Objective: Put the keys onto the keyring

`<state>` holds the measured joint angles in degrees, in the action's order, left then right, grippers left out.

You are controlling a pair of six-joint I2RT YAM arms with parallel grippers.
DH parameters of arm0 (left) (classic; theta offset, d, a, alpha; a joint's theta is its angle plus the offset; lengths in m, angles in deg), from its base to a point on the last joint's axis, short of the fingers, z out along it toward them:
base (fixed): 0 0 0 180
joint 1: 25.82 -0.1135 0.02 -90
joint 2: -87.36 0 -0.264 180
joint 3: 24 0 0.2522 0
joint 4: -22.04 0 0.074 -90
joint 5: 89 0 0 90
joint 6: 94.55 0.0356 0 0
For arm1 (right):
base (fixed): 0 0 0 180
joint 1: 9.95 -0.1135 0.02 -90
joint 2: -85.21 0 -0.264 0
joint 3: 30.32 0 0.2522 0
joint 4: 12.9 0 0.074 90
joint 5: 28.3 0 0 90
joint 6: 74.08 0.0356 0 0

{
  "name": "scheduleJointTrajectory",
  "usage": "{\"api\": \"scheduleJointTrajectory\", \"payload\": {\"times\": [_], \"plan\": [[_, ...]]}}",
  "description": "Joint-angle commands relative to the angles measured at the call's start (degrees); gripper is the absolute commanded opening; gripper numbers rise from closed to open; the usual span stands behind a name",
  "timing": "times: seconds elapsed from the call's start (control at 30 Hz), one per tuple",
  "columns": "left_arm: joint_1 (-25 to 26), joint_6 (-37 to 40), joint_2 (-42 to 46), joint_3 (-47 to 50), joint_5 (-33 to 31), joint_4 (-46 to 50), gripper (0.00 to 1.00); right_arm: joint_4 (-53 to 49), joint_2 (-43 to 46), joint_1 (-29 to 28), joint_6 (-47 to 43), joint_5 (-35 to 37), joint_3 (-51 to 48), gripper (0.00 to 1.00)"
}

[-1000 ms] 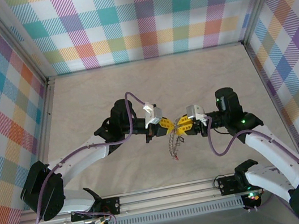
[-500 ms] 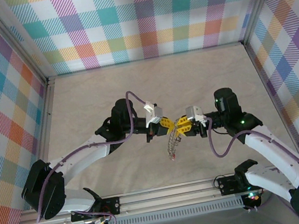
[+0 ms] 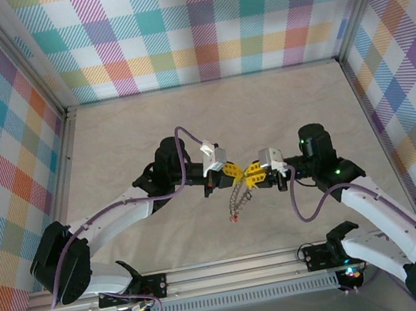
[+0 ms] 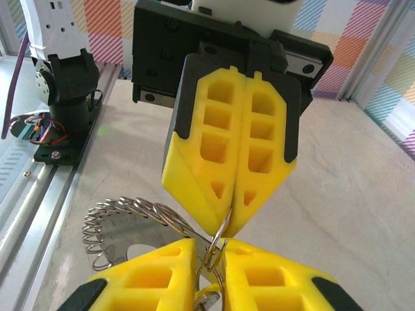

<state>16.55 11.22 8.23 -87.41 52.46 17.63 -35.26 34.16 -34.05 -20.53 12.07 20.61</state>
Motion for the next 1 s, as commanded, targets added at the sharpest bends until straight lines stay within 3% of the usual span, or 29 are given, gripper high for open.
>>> {"api": "scheduleJointTrajectory", "payload": {"times": [0.0,0.27,0.37,0.57,0.97], "plan": [[0.3,-0.6,0.8,-1.3,0.3,-3.9,0.00,0.9,0.5,-0.5,1.3,-0.6,-1.0,0.16],[0.4,6.3,1.6,-4.0,-1.8,7.9,0.03,-0.9,0.0,-0.5,2.8,-0.3,0.8,0.00],[0.5,10.5,2.2,-5.9,-2.2,14.7,0.16,-4.6,-0.8,-0.5,2.8,-0.2,3.2,0.00],[0.7,14.7,1.8,-9.7,-1.9,22.5,0.18,-14.0,-2.6,-0.6,0.5,-0.1,8.6,0.00],[0.7,18.7,1.3,-12.7,-1.7,29.0,0.19,-19.1,-9.2,-2.0,-2.4,-3.2,15.0,0.00]]}}
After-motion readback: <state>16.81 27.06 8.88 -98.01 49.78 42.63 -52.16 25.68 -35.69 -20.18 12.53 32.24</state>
